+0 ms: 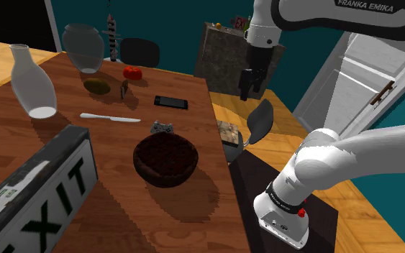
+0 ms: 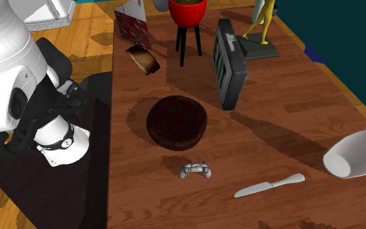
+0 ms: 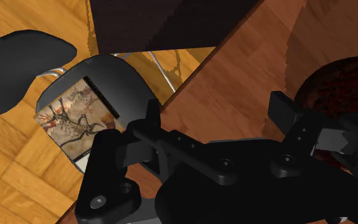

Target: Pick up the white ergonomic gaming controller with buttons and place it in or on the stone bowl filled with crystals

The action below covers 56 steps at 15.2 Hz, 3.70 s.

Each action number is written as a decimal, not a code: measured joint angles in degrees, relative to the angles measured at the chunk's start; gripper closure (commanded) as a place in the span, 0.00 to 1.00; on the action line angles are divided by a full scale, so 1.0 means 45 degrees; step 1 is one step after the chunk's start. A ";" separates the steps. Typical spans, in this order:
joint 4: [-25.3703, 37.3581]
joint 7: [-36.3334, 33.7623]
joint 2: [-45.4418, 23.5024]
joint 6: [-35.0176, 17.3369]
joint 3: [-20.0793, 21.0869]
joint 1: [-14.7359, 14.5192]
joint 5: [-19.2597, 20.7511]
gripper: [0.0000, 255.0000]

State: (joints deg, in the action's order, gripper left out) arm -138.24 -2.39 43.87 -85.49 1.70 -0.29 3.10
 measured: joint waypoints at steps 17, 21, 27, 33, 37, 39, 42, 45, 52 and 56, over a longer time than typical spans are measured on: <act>-0.0610 -0.3049 -0.4813 -0.6626 0.1801 -0.0399 -0.1569 0.00; -0.0016 -0.3861 -0.6629 -0.8229 0.2224 -0.0431 -0.1584 0.00; 0.1027 -0.4986 -0.9034 -1.0039 0.2630 -0.0500 -0.1264 0.00; 0.0769 -0.5163 -0.9864 -1.1144 0.2652 -0.0500 -0.1051 0.00; 0.0728 -0.5228 -1.0025 -1.1349 0.2668 -0.0518 -0.1004 0.00; 0.0731 -0.5233 -1.0033 -1.1357 0.2669 -0.0520 -0.1001 0.00; 0.0731 -0.5235 -1.0035 -1.1359 0.2670 -0.0521 -0.1000 1.00; 0.0731 -0.5235 -1.0035 -1.1359 0.2669 -0.0521 -0.1000 1.00; 0.0731 -0.5235 -1.0035 -1.1359 0.2669 -0.0521 -0.1000 0.00; 0.5892 -0.5501 -1.3080 -0.5869 0.2745 -0.0664 -0.1474 0.00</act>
State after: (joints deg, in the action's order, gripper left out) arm -111.73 -27.14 -14.99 -111.90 14.05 -3.28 -3.54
